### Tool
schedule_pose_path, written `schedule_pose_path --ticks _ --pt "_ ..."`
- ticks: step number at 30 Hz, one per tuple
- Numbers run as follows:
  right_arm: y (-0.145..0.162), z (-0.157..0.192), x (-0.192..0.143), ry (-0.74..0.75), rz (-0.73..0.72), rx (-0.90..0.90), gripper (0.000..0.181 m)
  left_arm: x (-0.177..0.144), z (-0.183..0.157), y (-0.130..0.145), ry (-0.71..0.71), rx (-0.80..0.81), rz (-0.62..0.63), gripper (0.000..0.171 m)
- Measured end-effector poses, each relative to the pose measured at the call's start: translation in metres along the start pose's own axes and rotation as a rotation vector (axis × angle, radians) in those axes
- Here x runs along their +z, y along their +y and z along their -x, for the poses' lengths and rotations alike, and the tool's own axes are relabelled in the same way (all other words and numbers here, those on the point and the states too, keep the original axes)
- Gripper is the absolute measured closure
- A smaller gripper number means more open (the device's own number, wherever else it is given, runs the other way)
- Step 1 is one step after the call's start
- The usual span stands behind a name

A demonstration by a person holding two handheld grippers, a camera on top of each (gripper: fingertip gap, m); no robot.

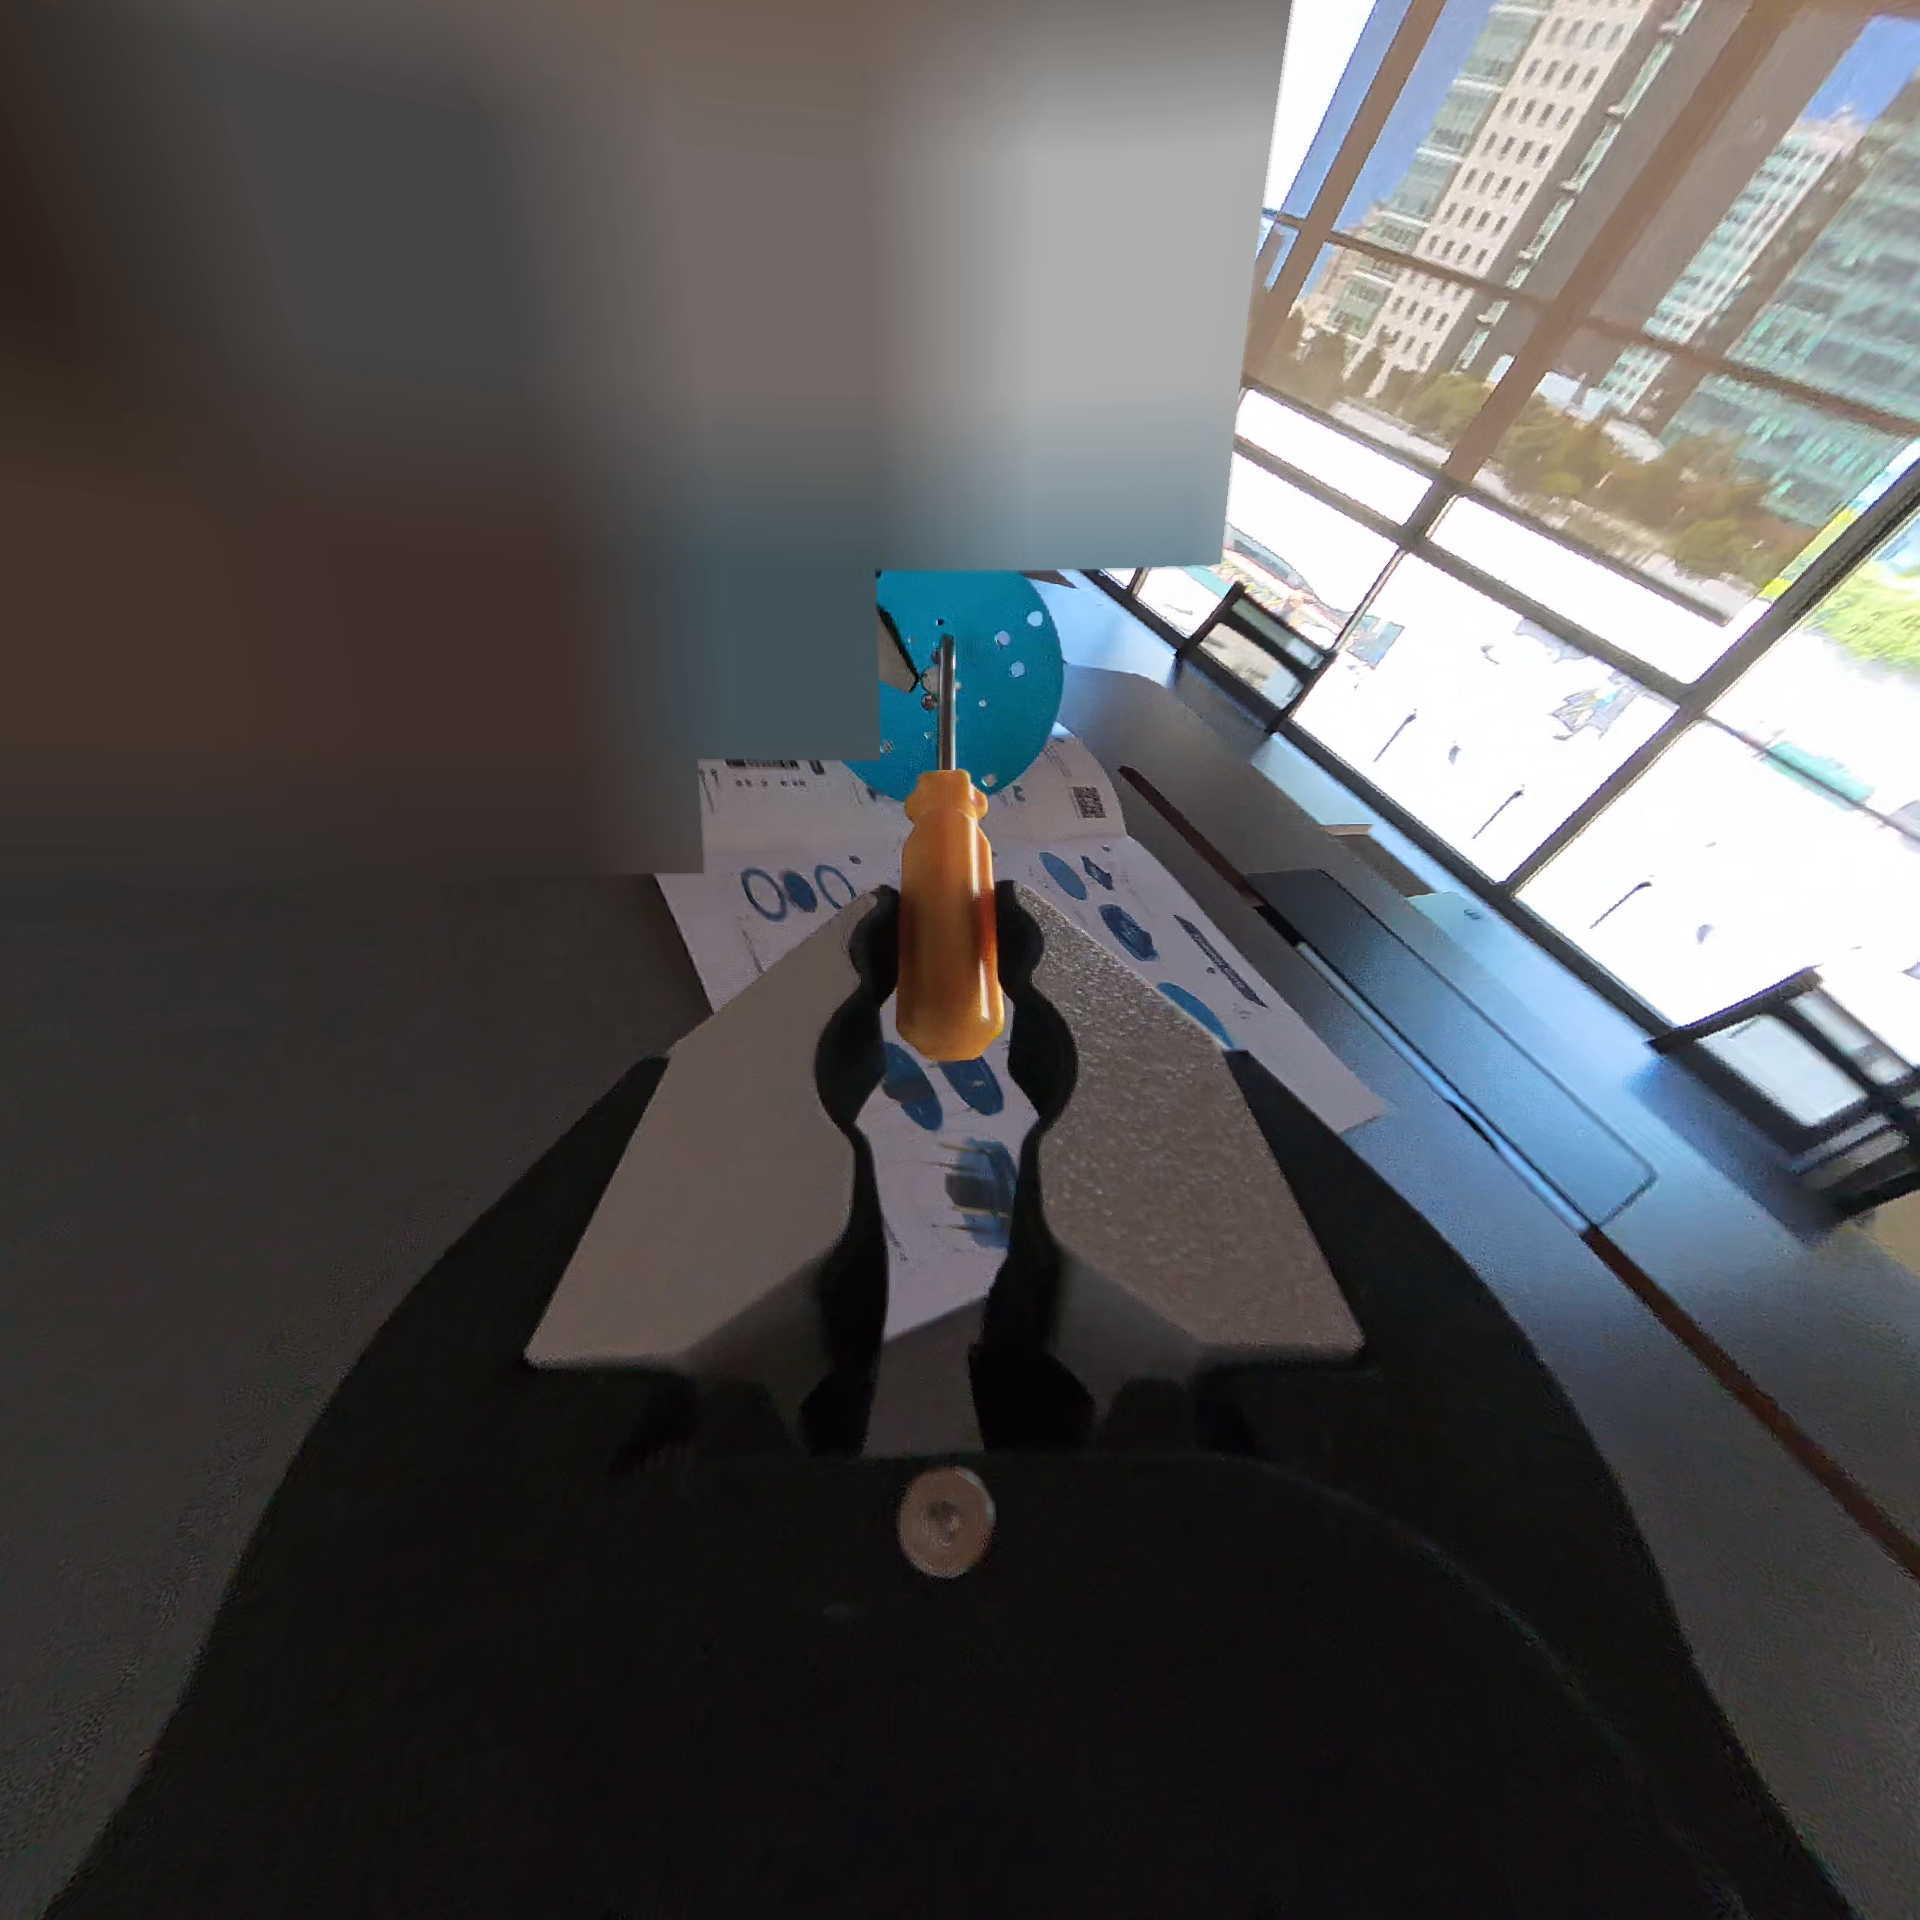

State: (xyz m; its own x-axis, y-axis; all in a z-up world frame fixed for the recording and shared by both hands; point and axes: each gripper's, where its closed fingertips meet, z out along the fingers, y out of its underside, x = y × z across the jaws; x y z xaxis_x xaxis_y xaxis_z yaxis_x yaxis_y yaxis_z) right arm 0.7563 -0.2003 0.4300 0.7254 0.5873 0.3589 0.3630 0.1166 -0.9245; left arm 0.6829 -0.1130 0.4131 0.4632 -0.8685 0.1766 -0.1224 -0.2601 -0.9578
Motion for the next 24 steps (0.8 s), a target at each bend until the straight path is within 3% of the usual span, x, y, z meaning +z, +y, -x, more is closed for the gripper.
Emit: schedule_pose_path --ticks 3,9,16,24 --pt "0.017 0.004 -0.006 0.048 0.037 -0.168 0.165 0.007 0.001 0.012 -0.021 0.034 0.038 0.17" --pt "0.023 0.011 -0.006 0.075 0.072 -0.316 0.165 0.015 -0.015 0.021 -0.056 0.217 0.072 0.17" --pt "0.024 0.012 -0.005 0.116 0.106 -0.446 0.165 0.015 -0.015 0.023 -0.056 0.219 0.081 0.17" --pt "0.027 0.01 -0.004 0.132 0.125 -0.478 0.164 0.014 -0.015 0.023 -0.052 0.217 0.083 0.17"
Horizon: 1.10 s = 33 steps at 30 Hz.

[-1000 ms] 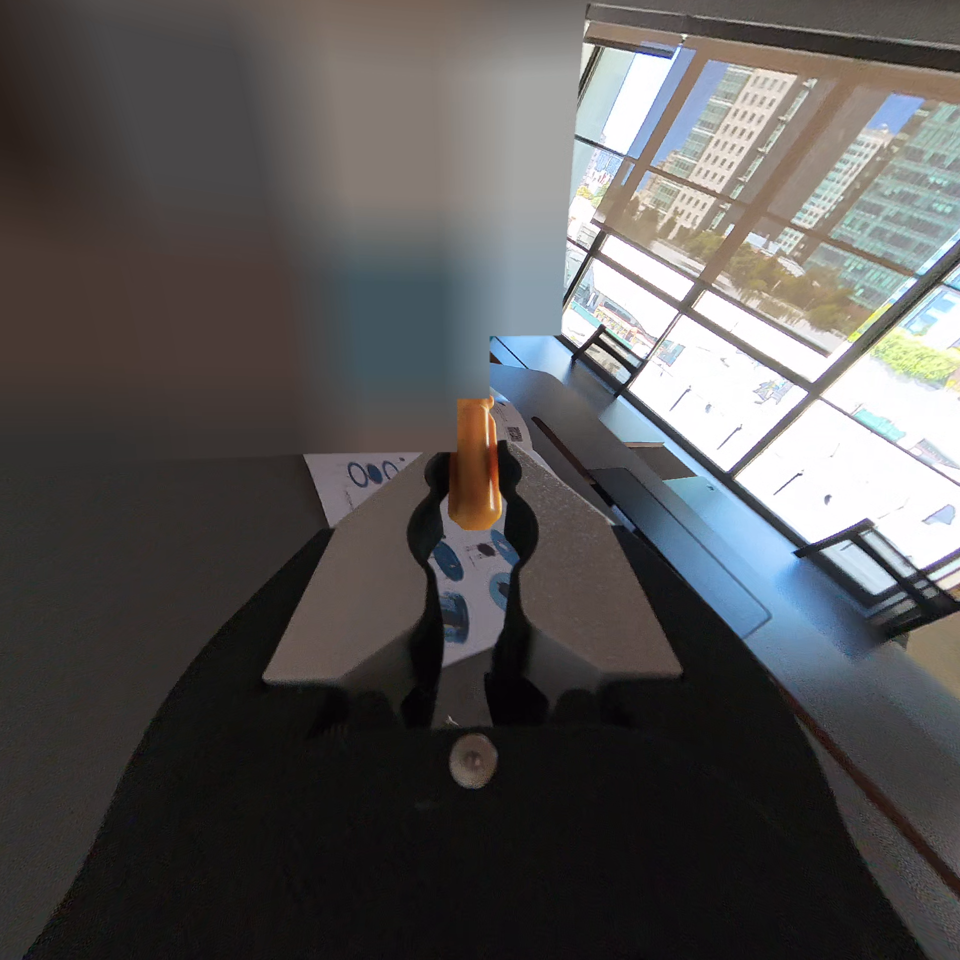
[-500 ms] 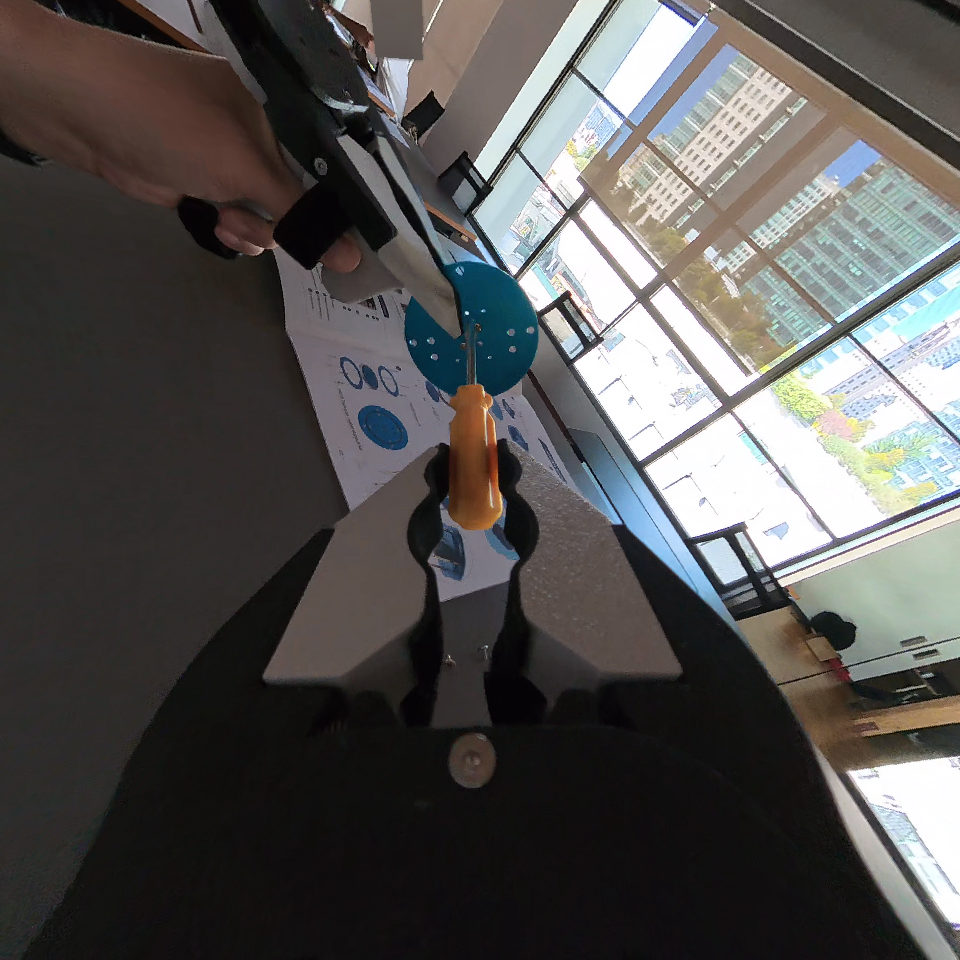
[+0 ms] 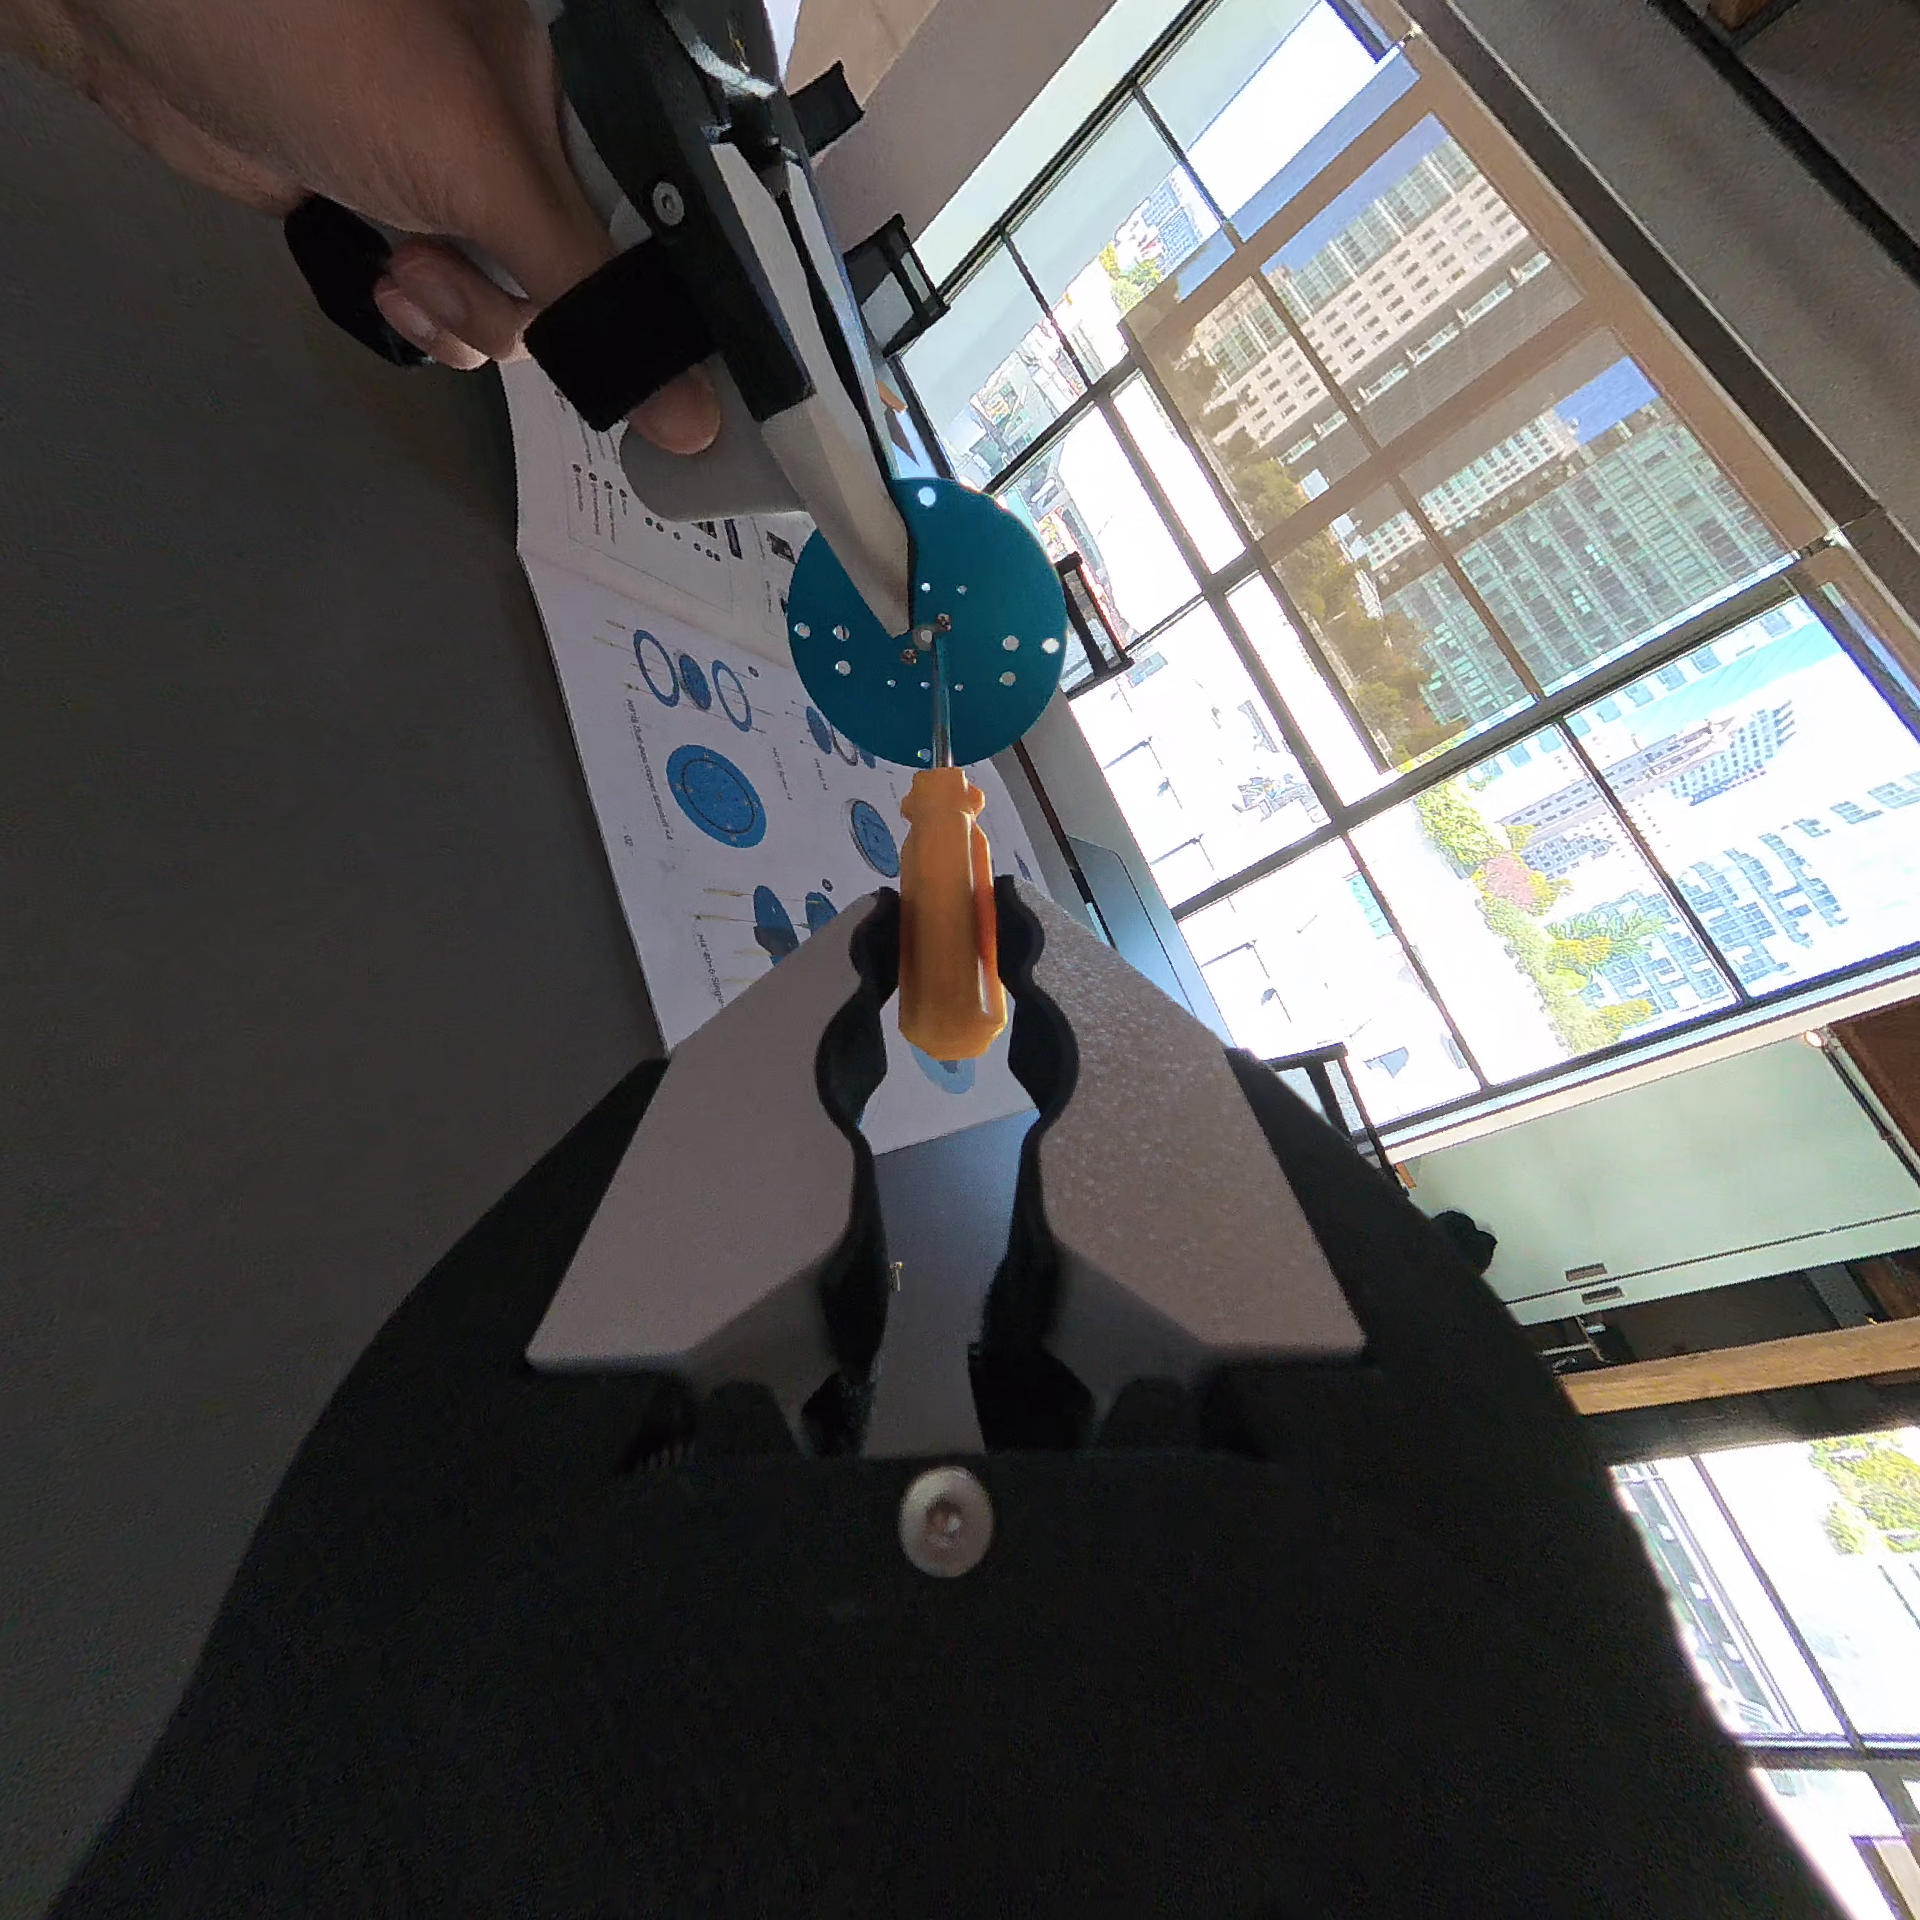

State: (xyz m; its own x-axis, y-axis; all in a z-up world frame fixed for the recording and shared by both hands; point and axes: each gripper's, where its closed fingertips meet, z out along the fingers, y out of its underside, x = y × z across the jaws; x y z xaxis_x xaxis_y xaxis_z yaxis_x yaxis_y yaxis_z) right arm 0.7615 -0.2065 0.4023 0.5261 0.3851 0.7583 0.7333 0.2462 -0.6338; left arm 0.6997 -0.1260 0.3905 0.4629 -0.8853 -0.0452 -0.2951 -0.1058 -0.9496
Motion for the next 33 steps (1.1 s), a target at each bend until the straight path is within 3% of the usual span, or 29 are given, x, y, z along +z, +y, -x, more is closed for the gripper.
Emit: schedule_pose_path --ticks 16,26,33 --pt "-0.002 -0.001 0.0 0.014 0.014 -0.036 0.164 -0.001 0.0 0.001 0.007 -0.01 0.005 0.17" --pt "0.007 0.005 0.002 -0.003 0.067 -0.125 0.164 0.005 0.002 0.016 -0.054 0.14 0.11 0.17" --pt "0.006 0.01 0.002 -0.002 0.075 -0.181 0.164 0.006 0.002 0.02 -0.059 0.142 0.135 0.17"
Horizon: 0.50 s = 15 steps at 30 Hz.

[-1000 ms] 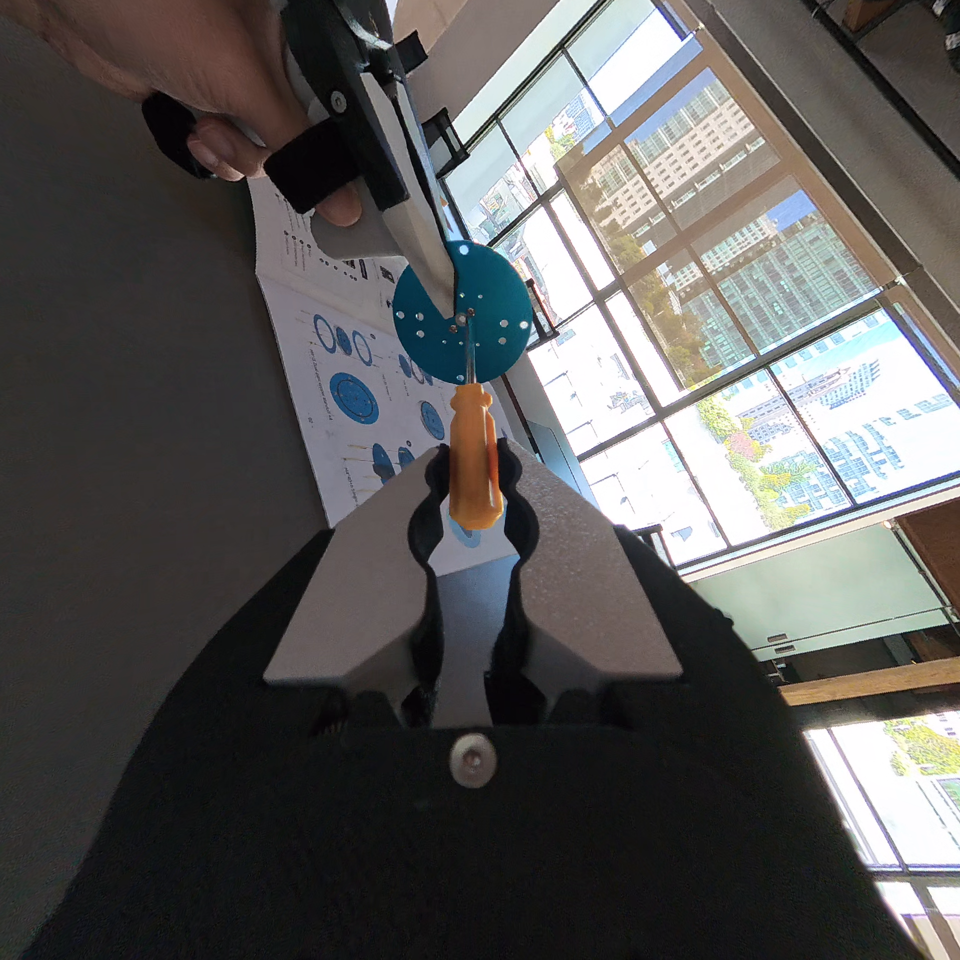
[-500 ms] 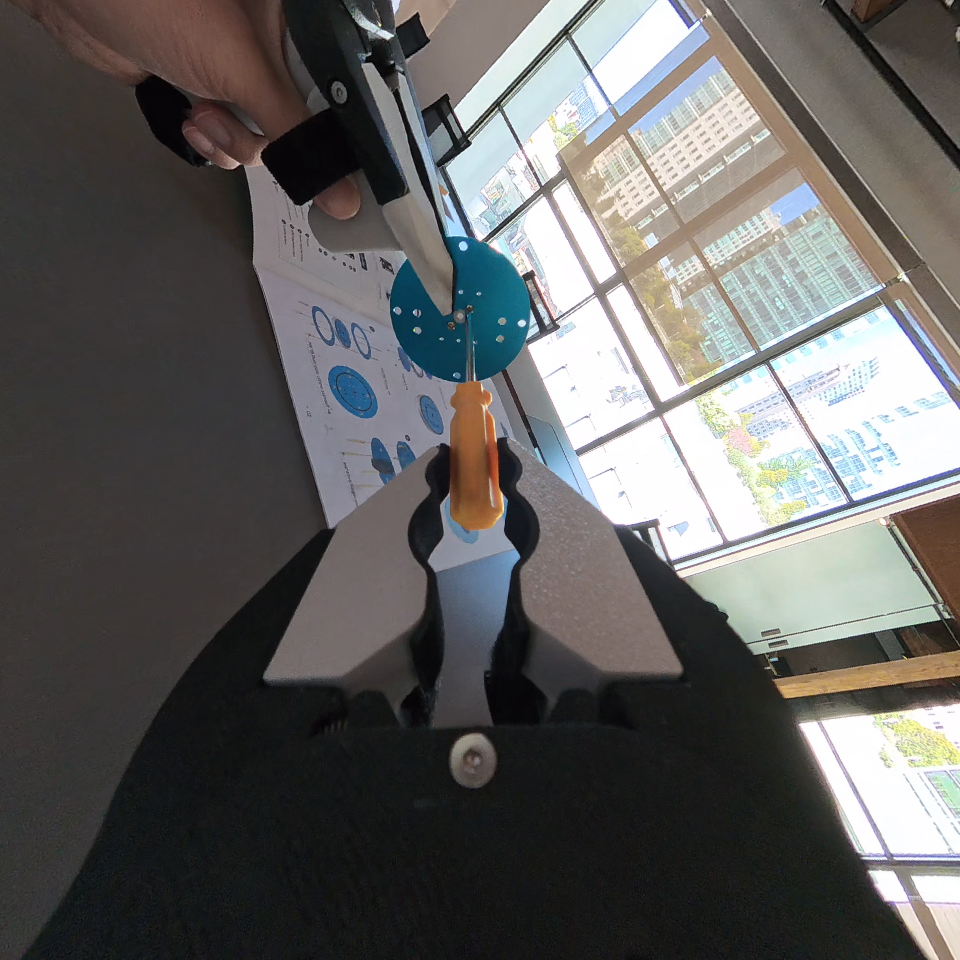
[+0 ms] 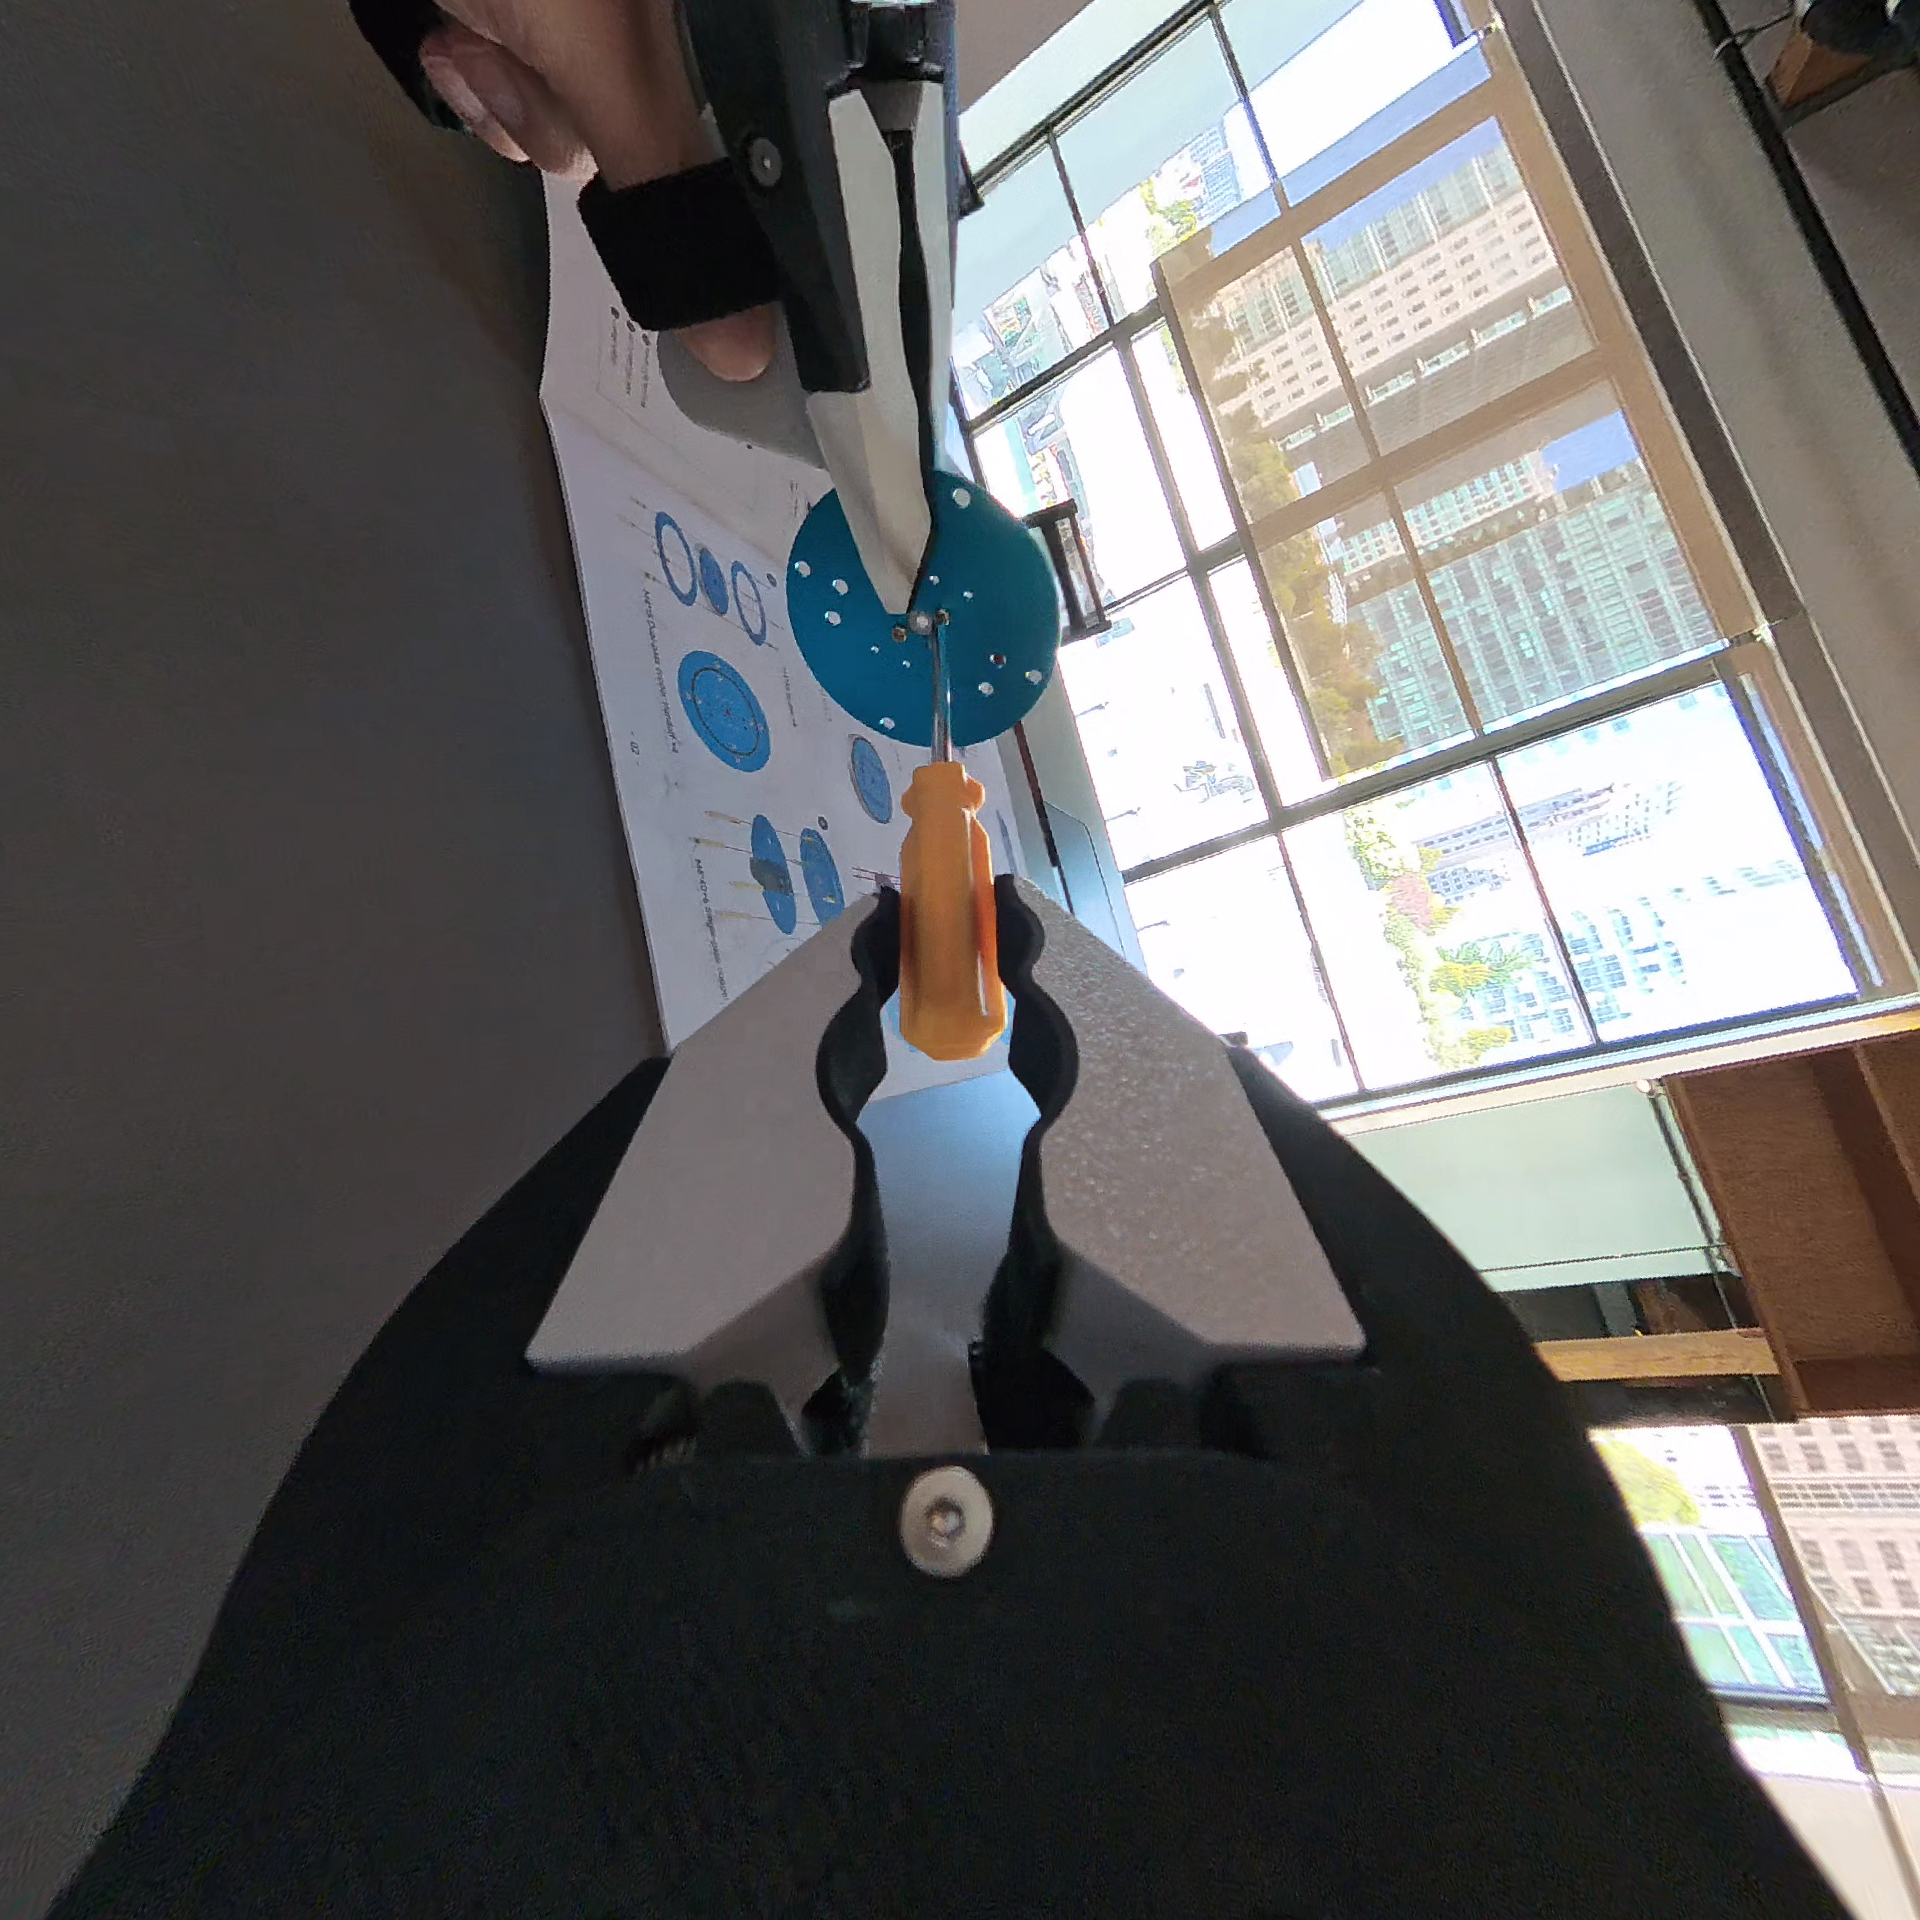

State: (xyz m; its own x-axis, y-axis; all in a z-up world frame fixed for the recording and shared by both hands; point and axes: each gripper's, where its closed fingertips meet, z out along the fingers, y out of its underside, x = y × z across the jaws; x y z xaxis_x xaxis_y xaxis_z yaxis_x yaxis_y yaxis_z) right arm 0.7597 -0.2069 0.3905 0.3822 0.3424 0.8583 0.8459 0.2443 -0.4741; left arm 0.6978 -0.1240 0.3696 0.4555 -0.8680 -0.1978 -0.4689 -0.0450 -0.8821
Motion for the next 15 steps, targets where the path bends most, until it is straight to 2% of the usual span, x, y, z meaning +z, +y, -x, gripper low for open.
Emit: schedule_pose_path --ticks 8,12,15 --pt "0.01 0.005 -0.002 -0.083 -0.022 0.076 0.164 -0.005 0.004 -0.005 0.006 -0.038 -0.023 0.17" --pt "0.049 -0.013 -0.019 -0.164 0.074 0.234 0.165 -0.008 0.011 -0.008 -0.008 -0.055 -0.026 0.17" --pt "0.08 -0.018 -0.039 -0.154 0.176 0.226 0.164 -0.013 0.021 -0.012 -0.042 -0.068 -0.042 0.17"
